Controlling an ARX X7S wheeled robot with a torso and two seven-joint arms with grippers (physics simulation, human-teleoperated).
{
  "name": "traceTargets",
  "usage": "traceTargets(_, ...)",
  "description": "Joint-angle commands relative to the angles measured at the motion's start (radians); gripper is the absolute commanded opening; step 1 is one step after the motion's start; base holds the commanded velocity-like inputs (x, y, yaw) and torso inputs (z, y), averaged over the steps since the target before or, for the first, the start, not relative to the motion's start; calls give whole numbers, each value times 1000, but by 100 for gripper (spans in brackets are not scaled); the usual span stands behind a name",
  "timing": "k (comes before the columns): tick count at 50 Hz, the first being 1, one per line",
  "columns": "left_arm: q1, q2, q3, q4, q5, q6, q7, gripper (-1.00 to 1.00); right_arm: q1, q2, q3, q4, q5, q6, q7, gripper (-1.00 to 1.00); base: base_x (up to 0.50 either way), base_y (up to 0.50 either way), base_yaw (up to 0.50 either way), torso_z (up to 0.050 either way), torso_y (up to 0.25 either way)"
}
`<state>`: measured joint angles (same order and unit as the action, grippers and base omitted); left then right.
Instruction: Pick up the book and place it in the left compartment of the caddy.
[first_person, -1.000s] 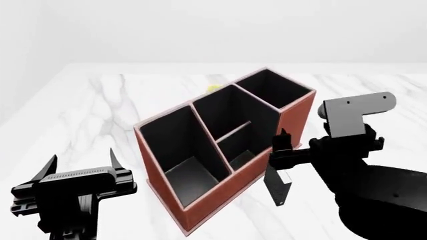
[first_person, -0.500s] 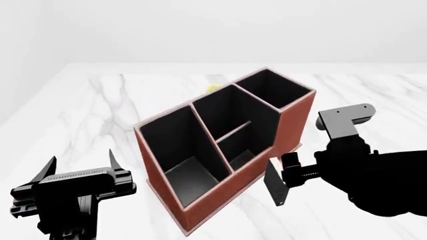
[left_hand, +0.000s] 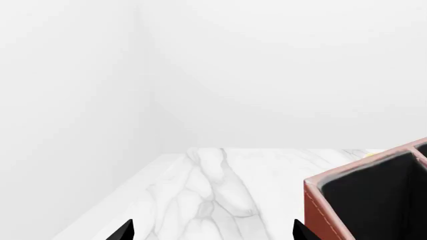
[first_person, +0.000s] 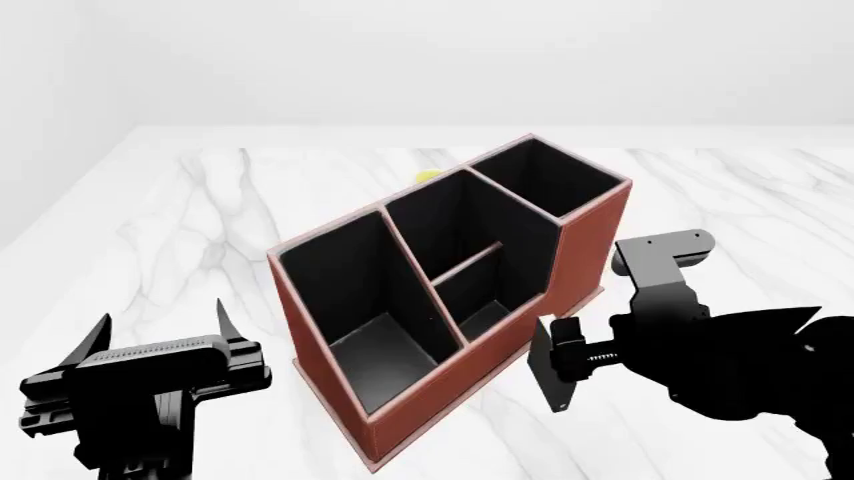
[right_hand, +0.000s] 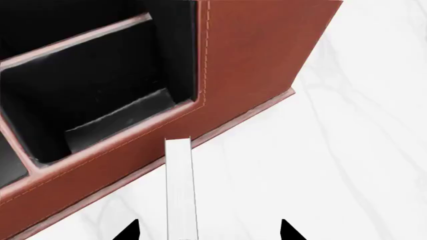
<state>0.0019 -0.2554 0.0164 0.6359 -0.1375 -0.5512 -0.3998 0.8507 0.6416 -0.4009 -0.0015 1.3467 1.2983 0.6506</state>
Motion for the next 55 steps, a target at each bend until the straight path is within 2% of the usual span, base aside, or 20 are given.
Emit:
traceTargets(1, -1, -3, 1, 2, -5, -1, -5, 100, 2, -35, -69, 76, -84, -49, -85, 100, 0, 0, 0, 0, 0)
traceTargets(24, 5, -10, 2, -9, -12, 12, -14, 100, -10, -115, -195, 272, -229, -159, -236, 100, 0, 0, 0, 0, 0)
traceTargets(35, 9, -13, 5, -11, -14, 16, -18, 100, -17, -127, -219, 304, -262, -191, -253, 100, 0, 0, 0, 0, 0)
traceTargets(36, 10, -13, 5, -12, -15, 17, -19, 100, -19, -127, -216, 305, -257, -188, -249, -100, 0, 0, 0, 0, 0)
traceTargets(55, 5, -19, 7, -3, -23, 10, -26, 100, -9, -110, -191, 262, -218, -166, -226, -100, 0, 0, 0, 0, 0)
